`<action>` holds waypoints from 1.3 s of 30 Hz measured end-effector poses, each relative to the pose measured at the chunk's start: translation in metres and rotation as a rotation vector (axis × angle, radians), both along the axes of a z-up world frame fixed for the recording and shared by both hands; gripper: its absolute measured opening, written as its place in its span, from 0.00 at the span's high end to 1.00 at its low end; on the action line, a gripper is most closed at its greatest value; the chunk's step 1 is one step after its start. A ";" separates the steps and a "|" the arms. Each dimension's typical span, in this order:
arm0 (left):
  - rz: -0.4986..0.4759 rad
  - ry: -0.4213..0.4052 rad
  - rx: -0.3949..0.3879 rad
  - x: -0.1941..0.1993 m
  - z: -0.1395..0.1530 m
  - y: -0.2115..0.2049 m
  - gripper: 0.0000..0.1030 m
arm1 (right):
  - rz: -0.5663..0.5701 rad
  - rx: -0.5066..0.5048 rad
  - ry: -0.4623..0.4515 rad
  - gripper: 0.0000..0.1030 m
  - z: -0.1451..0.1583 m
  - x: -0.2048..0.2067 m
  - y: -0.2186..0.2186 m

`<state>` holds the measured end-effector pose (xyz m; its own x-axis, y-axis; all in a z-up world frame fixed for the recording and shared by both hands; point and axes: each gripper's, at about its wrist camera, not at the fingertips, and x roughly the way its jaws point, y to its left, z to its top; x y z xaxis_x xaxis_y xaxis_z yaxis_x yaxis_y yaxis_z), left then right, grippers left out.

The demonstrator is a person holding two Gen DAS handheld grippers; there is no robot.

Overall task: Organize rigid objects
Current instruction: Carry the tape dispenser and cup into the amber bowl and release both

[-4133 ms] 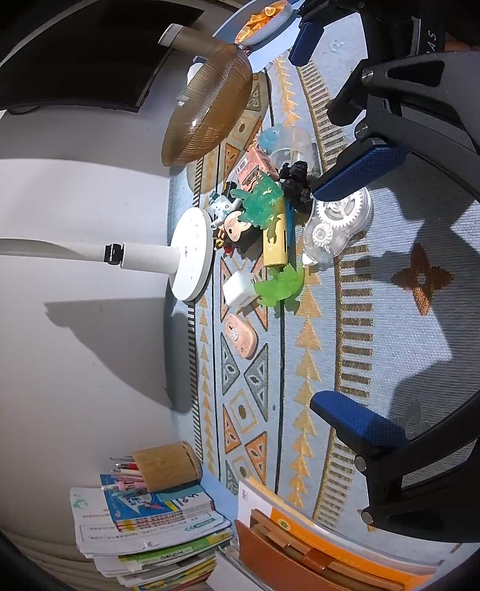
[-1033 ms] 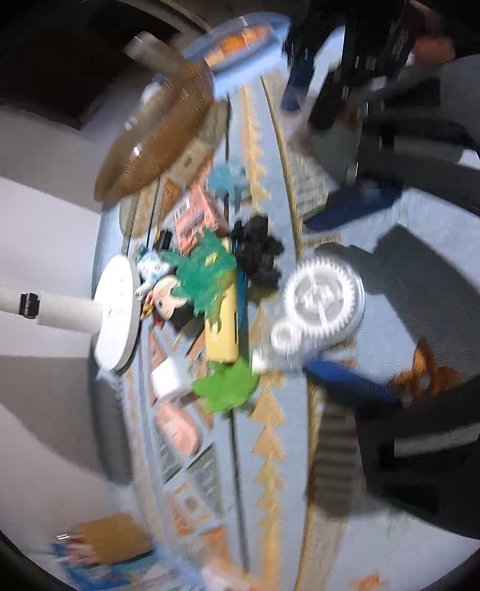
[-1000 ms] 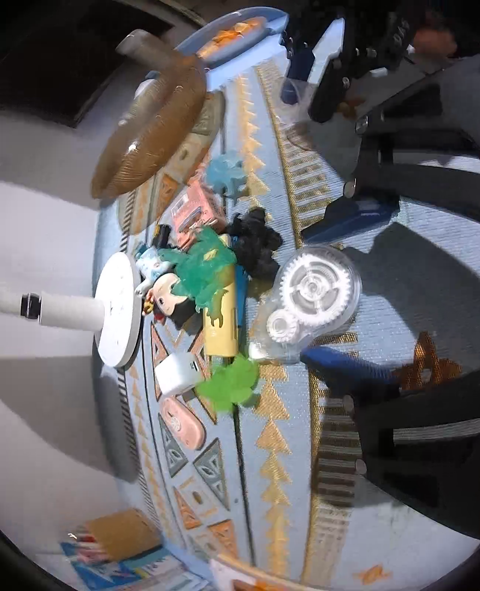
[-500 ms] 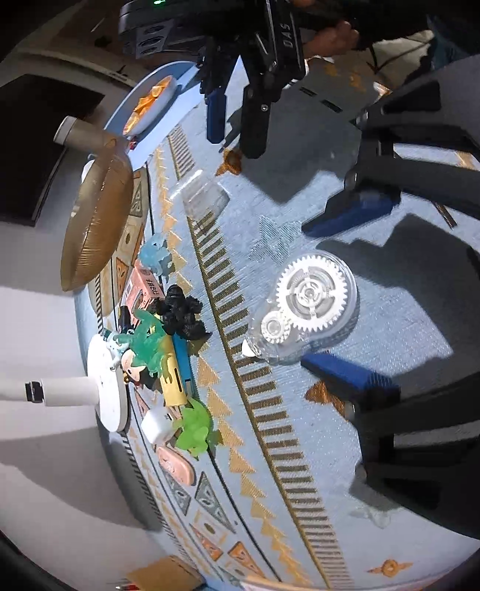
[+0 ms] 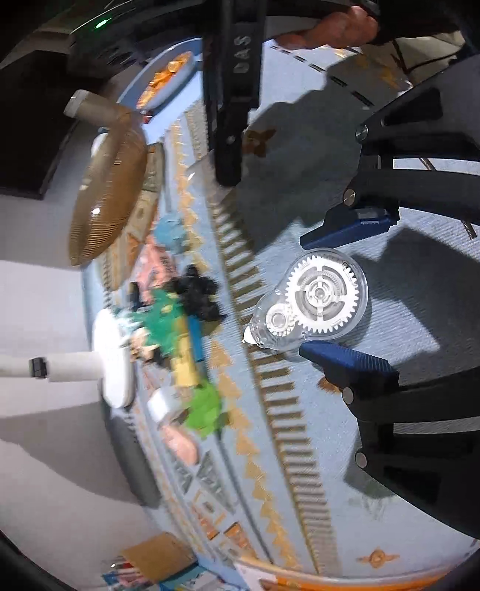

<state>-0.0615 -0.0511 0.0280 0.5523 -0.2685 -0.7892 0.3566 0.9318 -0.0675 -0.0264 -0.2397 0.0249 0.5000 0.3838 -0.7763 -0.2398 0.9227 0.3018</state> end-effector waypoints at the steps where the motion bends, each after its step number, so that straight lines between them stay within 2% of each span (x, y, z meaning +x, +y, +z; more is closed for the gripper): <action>1: -0.001 -0.022 -0.021 0.001 0.011 0.001 0.53 | -0.010 0.005 -0.020 0.66 0.008 -0.003 -0.005; 5: -0.038 -0.145 -0.106 0.012 0.067 -0.008 0.53 | -0.106 0.046 -0.157 0.66 0.060 -0.009 -0.050; 8: -0.094 -0.236 -0.147 0.032 0.113 -0.031 0.53 | -0.237 0.062 -0.282 0.66 0.101 -0.007 -0.090; 10: -0.132 -0.265 -0.177 0.052 0.133 -0.053 0.53 | -0.321 0.088 -0.328 0.66 0.116 -0.002 -0.115; 12: -0.153 -0.263 -0.196 0.075 0.141 -0.077 0.53 | -0.384 0.119 -0.344 0.66 0.122 0.005 -0.133; 16: -0.194 -0.176 -0.236 0.115 0.126 -0.119 0.53 | -0.471 0.121 -0.311 0.66 0.109 0.026 -0.157; 22: -0.224 -0.088 -0.207 0.137 0.086 -0.159 0.53 | -0.474 0.071 -0.227 0.66 0.075 0.047 -0.158; 26: -0.237 -0.084 -0.170 0.140 0.075 -0.173 0.52 | -0.484 0.039 -0.211 0.66 0.069 0.050 -0.161; 27: -0.232 -0.096 -0.161 0.139 0.077 -0.172 0.41 | -0.486 0.036 -0.208 0.66 0.070 0.050 -0.161; 28: -0.219 -0.115 -0.152 0.138 0.080 -0.170 0.32 | -0.488 0.033 -0.209 0.61 0.071 0.050 -0.162; 29: -0.207 -0.138 -0.156 0.136 0.085 -0.166 0.19 | -0.495 0.030 -0.215 0.50 0.073 0.048 -0.164; 31: -0.187 -0.177 -0.184 0.130 0.097 -0.151 0.17 | -0.521 0.016 -0.251 0.43 0.080 0.039 -0.164; 36: -0.130 -0.230 -0.225 0.106 0.130 -0.097 0.17 | -0.493 0.041 -0.289 0.43 0.099 0.017 -0.152; 39: -0.073 -0.262 -0.248 0.082 0.146 -0.055 0.17 | -0.431 0.046 -0.318 0.40 0.108 0.001 -0.126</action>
<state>0.0209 -0.1057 0.1737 0.6995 -0.4803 -0.5291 0.4567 0.8700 -0.1860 -0.0257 -0.3659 0.1324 0.8276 0.1217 -0.5480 0.0719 0.9452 0.3184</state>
